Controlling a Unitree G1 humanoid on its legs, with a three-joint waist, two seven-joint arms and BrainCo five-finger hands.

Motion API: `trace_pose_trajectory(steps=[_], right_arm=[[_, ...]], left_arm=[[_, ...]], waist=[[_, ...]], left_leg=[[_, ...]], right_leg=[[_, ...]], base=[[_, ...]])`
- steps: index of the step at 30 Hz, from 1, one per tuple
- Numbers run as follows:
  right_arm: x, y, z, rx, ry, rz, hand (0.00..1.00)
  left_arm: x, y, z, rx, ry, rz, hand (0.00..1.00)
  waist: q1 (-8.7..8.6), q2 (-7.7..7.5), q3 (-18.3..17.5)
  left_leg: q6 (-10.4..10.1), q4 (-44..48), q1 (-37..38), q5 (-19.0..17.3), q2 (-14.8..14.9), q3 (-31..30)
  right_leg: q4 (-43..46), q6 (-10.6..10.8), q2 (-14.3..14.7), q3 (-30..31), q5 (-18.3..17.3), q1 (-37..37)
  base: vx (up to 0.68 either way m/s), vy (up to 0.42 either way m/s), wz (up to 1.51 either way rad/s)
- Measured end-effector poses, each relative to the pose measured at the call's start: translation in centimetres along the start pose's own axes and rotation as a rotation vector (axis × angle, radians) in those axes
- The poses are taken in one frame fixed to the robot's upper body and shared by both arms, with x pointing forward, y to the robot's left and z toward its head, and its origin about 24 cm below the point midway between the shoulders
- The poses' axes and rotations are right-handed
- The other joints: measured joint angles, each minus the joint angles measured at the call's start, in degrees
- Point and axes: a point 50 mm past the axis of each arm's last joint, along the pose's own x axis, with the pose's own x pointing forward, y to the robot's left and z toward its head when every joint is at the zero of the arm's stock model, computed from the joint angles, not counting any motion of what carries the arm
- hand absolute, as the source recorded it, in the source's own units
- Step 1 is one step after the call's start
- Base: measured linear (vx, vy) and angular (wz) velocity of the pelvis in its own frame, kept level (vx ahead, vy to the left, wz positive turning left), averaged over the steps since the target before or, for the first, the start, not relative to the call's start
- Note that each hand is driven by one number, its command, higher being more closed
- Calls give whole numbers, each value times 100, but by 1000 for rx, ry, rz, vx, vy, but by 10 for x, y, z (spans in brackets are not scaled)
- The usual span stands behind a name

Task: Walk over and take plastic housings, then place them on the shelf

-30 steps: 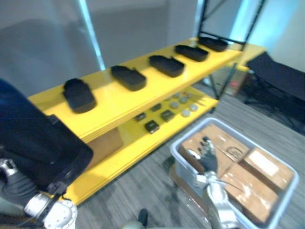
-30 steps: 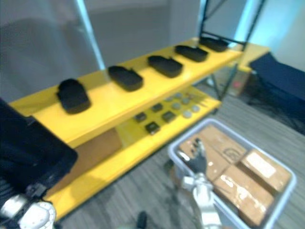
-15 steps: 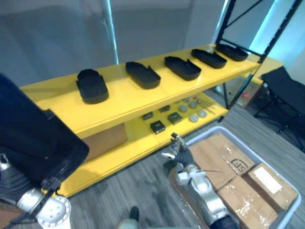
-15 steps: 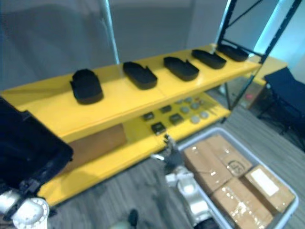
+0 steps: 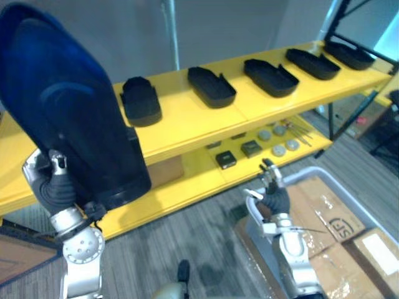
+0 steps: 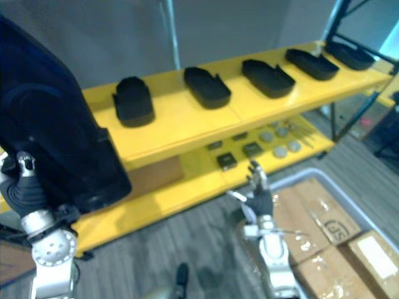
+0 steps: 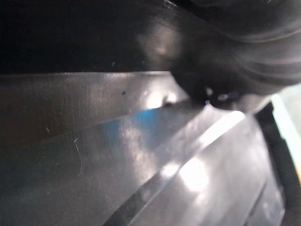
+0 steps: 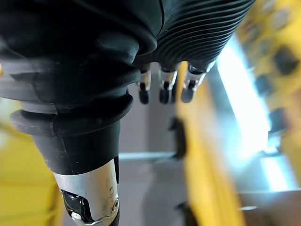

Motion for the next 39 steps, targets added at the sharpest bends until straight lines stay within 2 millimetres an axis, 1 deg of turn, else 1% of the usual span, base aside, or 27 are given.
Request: trace_pose_trajectory(steps=[4, 7, 8, 9, 11, 14, 16, 17, 18, 19, 20, 21, 22, 23, 24, 25, 26, 27, 28, 29, 32, 33, 34, 36, 37, 38, 39], right_arm=[[13, 2, 9, 22, -60, 63, 0], [14, 2, 10, 33, -66, 71, 0], [13, 2, 10, 41, -63, 79, 0], [12, 2, 9, 48, -59, 81, 0], [5, 4, 4, 95, -35, 82, 0], [3, 20, 4, 139, -65, 114, 0], [3, 27, 5, 159, -77, 134, 0], [4, 34, 4, 176, -77, 146, 0], [4, 35, 3, 178, -76, 146, 0], [6, 34, 2, 165, -78, 143, 0], [7, 33, -1, 160, -66, 139, 0], [9, 34, -5, 158, -48, 123, 0], [10, 35, -5, 157, -49, 120, 0], [14, 36, -4, 132, -62, 115, 0], [19, 40, 0, 137, -96, 113, 0], [21, 42, 2, 143, -113, 114, 0], [27, 47, 7, 150, -141, 131, 0], [30, 50, 10, 148, -159, 144, 0], [32, 51, 11, 143, -165, 150, 0], [33, 53, 13, 124, -175, 164, 0], [32, 56, 16, 101, -188, 189, 0], [33, 57, 18, 98, -199, 193, 0], [34, 58, 26, 86, -236, 205, 0], [37, 65, 41, 92, -315, 249, 0], [39, 73, 50, 101, -357, 298, 0], [40, 78, 55, 105, -379, 346, 0], [41, 81, 61, 112, -405, 378, 0]], left_arm=[[-7, 4, -4, 3, 35, -4, 100], [-12, 3, -5, -30, 68, 36, 100], [-13, 4, -6, -30, 70, 43, 100], [-13, 3, -6, -32, 73, 46, 100], [-20, 3, -8, -40, 109, 73, 100], [-26, 4, -9, -36, 135, 115, 100], [-25, 6, -8, -38, 121, 119, 100], [-24, 7, -5, -42, 99, 123, 100], [-23, 7, -3, -45, 85, 123, 100], [-21, 6, 1, -58, 58, 124, 100], [-21, 5, 2, -54, 53, 120, 100], [-19, 5, 3, -46, 34, 106, 100], [-17, 7, 4, -40, 25, 103, 100], [-14, 10, 5, -36, 10, 109, 100], [-11, 13, 6, -30, -6, 124, 100], [-10, 13, 6, -31, -9, 130, 100], [-8, 15, 5, -41, -1, 153, 100], [-6, 14, 5, -60, 7, 167, 100], [-5, 14, 5, -63, 8, 169, 100], [-3, 12, 4, -63, 12, 169, 100], [-2, 9, -2, -52, 46, 167, 100], [-2, 9, -2, -51, 47, 170, 100], [-3, 8, -2, -53, 49, 170, 100], [-5, 7, -3, -55, 63, 166, 100], [-10, 4, -6, -64, 92, 166, 100], [-16, -1, -7, -85, 130, 159, 100], [-20, -9, -6, -110, 147, 142, 100]], waist=[[77, 19, 25], [87, 138, 345], [60, 133, 429], [33, 163, 486], [-49, 229, 544], [-22, 219, 532], [-9, 183, 517], [51, 99, 476], [66, 33, 449], [79, 34, 488], [65, 48, 490], [72, 66, 483], [90, 63, 484], [119, 69, 479], [114, 92, 468], [117, 111, 467], [140, 122, 450], [158, 135, 444], [162, 130, 441], [181, 125, 437], [132, 106, 415], [130, 91, 401], [136, 37, 320], [166, -118, 204], [189, -157, 101], [203, 25, 44], [177, 166, -4]], left_leg=[[-44, 1, -71, 33, 36, 23], [-60, -1, -144, 15, 104, 161], [-60, -1, -213, 17, 106, 322], [-60, -1, -227, 17, 126, 417], [-60, -2, -181, 17, 224, 635], [-62, -3, -99, 18, 208, 657], [-62, -3, -116, 18, 155, 654], [-47, 5, -157, 8, 28, 659], [46, 116, -217, -75, -52, 682], [120, 497, -333, -209, -113, 668], [125, 609, -329, -292, -146, 613], [167, 720, -175, -462, -140, 459], [192, 720, -75, -529, -128, 434], [256, 665, 146, -623, -46, 360], [306, 682, 254, -722, 46, 302], [312, 696, 288, -775, 108, 292], [265, 756, 343, -878, 237, 296], [182, 836, 360, -996, 338, 270], [152, 884, 368, -1064, 372, 260], [104, 978, 389, -1207, 402, 229], [1, 1204, 457, -1461, 392, 17], [-26, 1238, 454, -1478, 390, -39], [-84, 1243, 413, -1515, 367, -186], [-203, 1251, 371, -1586, 255, -332], [-349, 1350, 308, -1684, 220, -458], [-440, 1397, 238, -1705, 338, -425], [-462, 1426, 172, -1767, 483, -128]], right_leg=[[-188, -103, 69, 28, -60, -3], [-426, -160, 152, 32, -181, 43], [-529, -2, 136, 31, -293, 37], [-548, 77, 140, 20, -300, 39], [-509, 43, 170, -21, -340, 39], [-510, 38, 111, -98, -428, 146], [-495, 25, 58, -225, -493, 191], [-450, -8, -79, -371, -574, 216], [-404, 62, -174, -465, -576, 234], [239, 74, -290, -523, -551, 152], [721, -93, -399, -492, -508, 6], [1887, -699, -622, -356, -122, -380], [2261, -793, -671, -241, 180, -515], [2890, -723, -759, -32, 875, -777], [3120, -658, -753, 22, 469, -962], [3061, -603, -707, 12, 246, -1054], [2647, -490, -552, 1, -37, -1204], [1972, -434, -379, 22, -123, -1289], [1603, -426, -308, 66, -117, -1327], [1023, -333, -208, 244, -55, -1431], [215, -46, -6, 765, 151, -1496], [89, -5, 49, 811, 181, -1477], [-198, -31, 114, 814, 273, -1440], [-685, -249, 202, 781, 755, -1227], [-1002, -1, 225, 614, 1026, -962], [-1213, -90, 343, 451, 1107, -808], [-1373, -105, 416, 245, 1099, -658]], base=[[6, -51, -3], [-114, -55, -12], [-187, -56, -6], [-149, -46, 7], [-122, -29, 7], [-31, -22, 6], [45, 6, 35], [109, 15, 50], [195, 7, 63], [164, 22, 55], [191, 53, 71], [193, 87, 49], [276, 84, 33], [314, 47, 10], [218, 19, 6], [242, 42, -1], [228, 52, -9], [268, 50, -9], [199, -1, -2], [149, -25, 4], [189, -95, 40], [263, -235, 59], [233, -235, 66], [245, -287, 64], [234, -327, 58], [205, -269, 79], [184, -230, 84]])
